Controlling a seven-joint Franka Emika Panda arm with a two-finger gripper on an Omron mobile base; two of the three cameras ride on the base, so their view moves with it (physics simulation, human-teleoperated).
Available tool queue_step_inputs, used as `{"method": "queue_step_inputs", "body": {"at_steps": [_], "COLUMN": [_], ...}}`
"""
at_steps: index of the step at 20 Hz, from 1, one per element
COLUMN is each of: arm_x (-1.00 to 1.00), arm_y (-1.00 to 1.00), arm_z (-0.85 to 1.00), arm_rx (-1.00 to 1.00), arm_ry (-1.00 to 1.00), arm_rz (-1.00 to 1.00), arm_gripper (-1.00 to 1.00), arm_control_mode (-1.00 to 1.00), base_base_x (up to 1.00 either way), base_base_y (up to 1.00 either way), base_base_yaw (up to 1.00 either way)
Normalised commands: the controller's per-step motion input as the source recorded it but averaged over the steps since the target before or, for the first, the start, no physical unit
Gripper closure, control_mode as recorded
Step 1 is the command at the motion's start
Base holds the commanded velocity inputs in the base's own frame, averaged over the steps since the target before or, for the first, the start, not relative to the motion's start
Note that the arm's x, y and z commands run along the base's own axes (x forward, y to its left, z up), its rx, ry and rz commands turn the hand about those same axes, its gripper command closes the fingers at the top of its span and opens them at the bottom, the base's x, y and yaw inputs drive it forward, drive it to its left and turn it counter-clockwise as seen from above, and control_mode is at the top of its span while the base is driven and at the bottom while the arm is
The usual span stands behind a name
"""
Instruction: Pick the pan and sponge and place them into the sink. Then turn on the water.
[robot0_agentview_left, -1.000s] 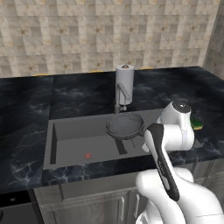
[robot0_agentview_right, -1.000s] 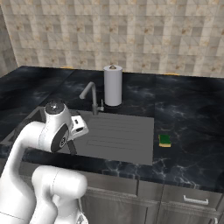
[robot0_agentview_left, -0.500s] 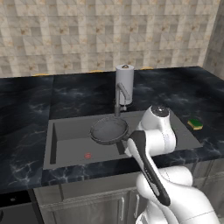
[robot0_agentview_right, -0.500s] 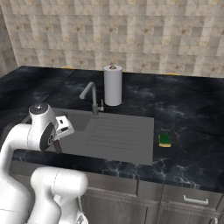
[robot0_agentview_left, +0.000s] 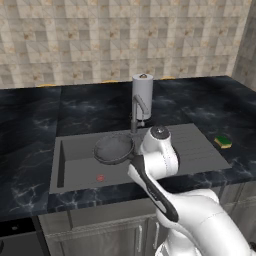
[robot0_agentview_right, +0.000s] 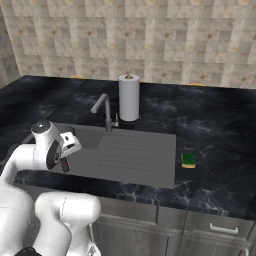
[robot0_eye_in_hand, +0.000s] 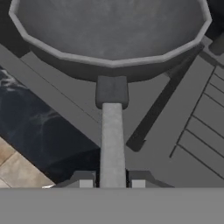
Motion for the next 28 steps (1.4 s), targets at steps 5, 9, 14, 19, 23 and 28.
{"method": "queue_step_inputs", "body": {"at_steps": [5, 9, 14, 19, 23, 28], "arm_x": [0.67, 0.61, 0.58, 0.54, 0.41, 0.49], "arm_y": [0.32, 0.27, 0.22, 0.3, 0.33, 0.23], "arm_z": [-0.22, -0.19, -0.13, -0.18, -0.29, -0.37], "arm_rx": [-0.05, -0.01, 0.0, 0.0, -0.01, 0.0], "arm_ry": [0.04, 0.06, 0.07, 0.07, 0.06, 0.05], "arm_rz": [0.0, 0.01, 0.06, 0.07, 0.08, 0.07], "arm_gripper": [1.0, 1.0, 1.0, 1.0, 1.0, 1.0], "arm_control_mode": [-1.0, -1.0, -1.0, -1.0, -1.0, -1.0], "base_base_x": [0.0, 0.0, 0.0, 0.0, 0.0, 0.0], "base_base_y": [0.0, 0.0, 0.0, 0.0, 0.0, 0.0], "base_base_yaw": [0.0, 0.0, 0.0, 0.0, 0.0, 0.0]}}
